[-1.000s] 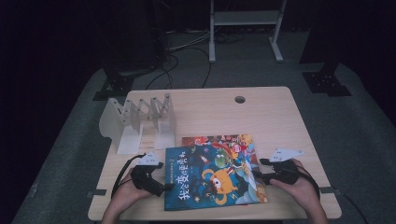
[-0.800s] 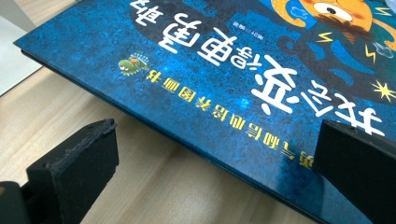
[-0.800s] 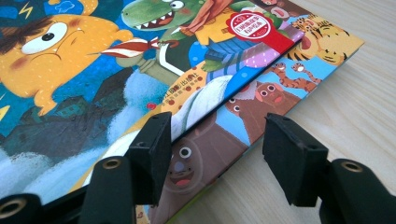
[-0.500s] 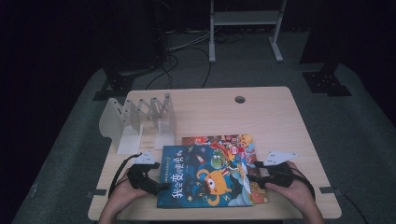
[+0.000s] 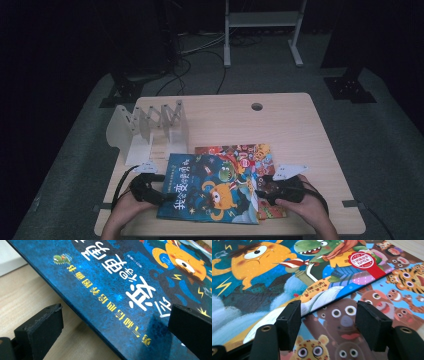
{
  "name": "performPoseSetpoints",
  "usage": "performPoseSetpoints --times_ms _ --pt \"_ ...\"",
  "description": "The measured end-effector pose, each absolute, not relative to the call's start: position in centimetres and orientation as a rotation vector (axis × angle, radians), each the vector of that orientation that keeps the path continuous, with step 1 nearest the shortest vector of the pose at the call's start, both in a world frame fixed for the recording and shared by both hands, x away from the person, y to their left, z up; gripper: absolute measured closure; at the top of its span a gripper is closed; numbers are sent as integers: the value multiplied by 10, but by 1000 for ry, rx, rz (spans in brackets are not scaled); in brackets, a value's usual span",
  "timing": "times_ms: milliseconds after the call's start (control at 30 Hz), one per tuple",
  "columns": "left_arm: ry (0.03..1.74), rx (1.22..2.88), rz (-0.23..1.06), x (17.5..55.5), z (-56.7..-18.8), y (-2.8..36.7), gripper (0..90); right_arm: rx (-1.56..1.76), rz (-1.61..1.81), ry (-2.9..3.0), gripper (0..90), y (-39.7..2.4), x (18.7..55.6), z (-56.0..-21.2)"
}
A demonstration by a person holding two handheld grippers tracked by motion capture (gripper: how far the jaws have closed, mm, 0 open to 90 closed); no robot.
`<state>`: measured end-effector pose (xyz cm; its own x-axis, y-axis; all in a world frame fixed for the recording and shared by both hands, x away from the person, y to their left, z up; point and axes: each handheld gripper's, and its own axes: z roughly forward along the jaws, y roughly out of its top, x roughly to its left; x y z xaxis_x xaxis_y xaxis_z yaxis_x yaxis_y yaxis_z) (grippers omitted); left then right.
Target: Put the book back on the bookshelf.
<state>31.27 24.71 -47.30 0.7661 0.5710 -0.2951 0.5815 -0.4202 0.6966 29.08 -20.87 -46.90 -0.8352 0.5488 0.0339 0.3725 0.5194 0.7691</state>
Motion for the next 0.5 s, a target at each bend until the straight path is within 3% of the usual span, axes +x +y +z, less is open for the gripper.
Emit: performPoseSetpoints --times_ms 500 --pt "868 2099 -168 314 -480 251 0 736 1215 2569 348 -193 293 -469"
